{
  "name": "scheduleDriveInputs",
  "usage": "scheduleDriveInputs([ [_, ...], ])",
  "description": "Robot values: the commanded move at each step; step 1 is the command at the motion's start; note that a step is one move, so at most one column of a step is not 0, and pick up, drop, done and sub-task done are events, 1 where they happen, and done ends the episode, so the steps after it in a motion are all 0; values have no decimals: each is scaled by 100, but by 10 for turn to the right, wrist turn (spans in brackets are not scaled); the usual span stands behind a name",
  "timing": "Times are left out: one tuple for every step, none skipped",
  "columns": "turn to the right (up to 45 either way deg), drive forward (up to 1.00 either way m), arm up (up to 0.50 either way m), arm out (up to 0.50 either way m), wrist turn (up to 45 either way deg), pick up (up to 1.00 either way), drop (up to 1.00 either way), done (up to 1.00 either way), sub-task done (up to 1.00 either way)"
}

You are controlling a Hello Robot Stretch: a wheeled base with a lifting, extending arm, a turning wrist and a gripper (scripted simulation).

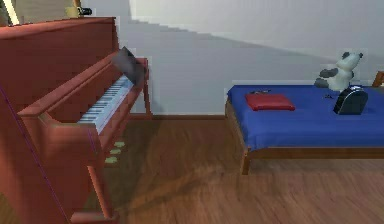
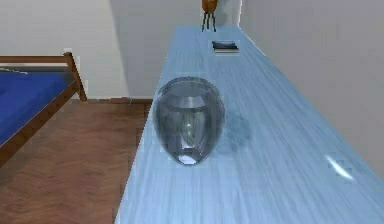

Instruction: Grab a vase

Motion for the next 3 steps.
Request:
scheduleDriveInputs([
  [0,0,50,0,0,0,0,0,0],
  [0,0,38,0,0,0,0,0,0],
  [0,0,0,6,0,0,0,0,0],
])
